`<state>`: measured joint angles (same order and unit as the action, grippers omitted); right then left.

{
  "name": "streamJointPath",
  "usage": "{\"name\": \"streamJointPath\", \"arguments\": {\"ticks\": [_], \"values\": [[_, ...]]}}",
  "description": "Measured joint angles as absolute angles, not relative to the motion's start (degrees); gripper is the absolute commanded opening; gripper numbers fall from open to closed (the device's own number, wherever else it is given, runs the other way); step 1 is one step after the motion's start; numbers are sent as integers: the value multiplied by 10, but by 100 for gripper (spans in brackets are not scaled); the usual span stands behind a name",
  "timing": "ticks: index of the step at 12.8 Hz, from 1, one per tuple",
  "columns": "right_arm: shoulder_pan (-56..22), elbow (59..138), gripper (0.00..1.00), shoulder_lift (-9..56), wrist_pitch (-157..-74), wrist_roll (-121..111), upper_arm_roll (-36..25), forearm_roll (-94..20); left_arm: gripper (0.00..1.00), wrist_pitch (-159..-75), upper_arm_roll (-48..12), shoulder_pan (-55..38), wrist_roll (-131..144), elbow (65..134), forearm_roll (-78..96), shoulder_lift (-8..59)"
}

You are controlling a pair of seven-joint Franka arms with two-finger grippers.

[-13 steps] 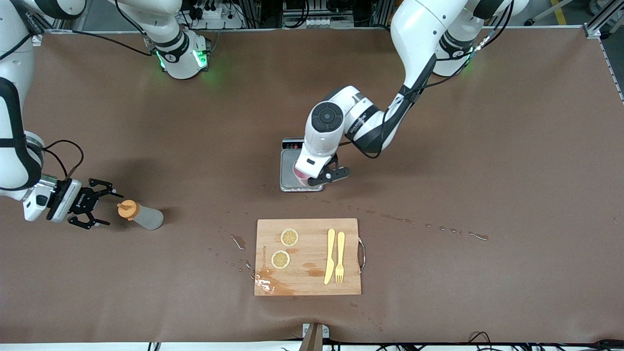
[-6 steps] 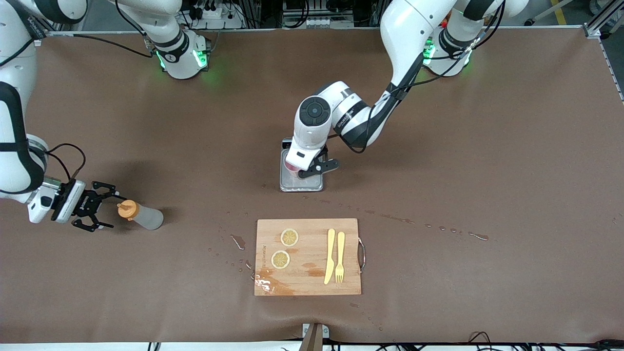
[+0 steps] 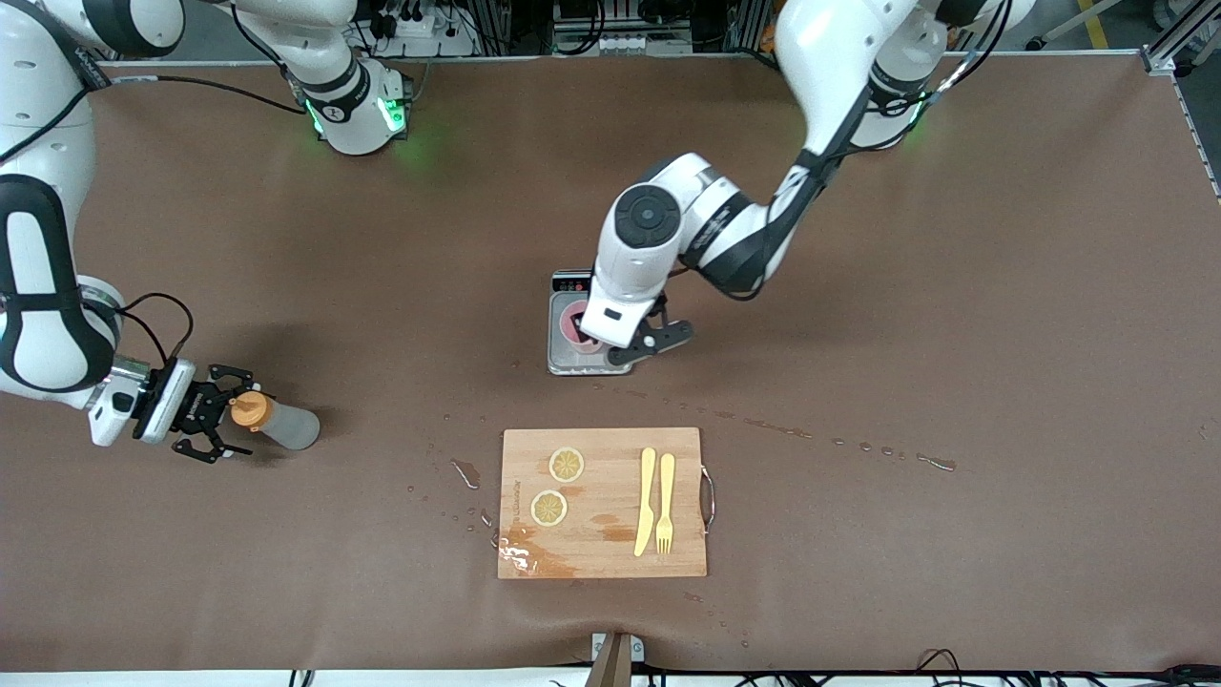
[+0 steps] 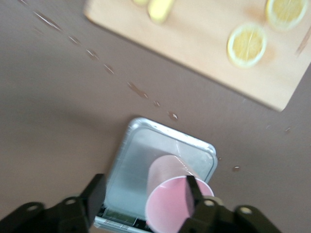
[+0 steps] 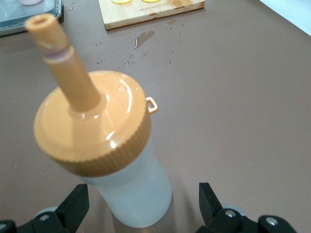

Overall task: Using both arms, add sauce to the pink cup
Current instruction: 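Carry the cup onto the scale with the left gripper while the right grasps the bottle, then release the pink cup and withdraw the left gripper to the side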

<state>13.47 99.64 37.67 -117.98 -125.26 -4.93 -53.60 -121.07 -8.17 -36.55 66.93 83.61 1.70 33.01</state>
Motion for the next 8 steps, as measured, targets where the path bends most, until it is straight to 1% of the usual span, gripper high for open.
{"name": "streamJointPath", "arguments": {"ticks": [5, 6, 7, 8], "values": [[129, 996, 100, 382, -1179, -1253, -49, -540, 100, -1062, -77, -270, 662, 832, 17, 168], [129, 997, 66, 383, -1178, -1253, -49, -540, 100, -1039, -76, -242, 638, 833, 16, 143], [129, 997, 29, 386, -1178, -1253, -49, -543, 100, -1017, -75, -209, 591, 833, 16, 121], [129, 997, 3, 389, -1178, -1254, -49, -550, 100, -1001, -74, -173, 523, 834, 16, 104]]}}
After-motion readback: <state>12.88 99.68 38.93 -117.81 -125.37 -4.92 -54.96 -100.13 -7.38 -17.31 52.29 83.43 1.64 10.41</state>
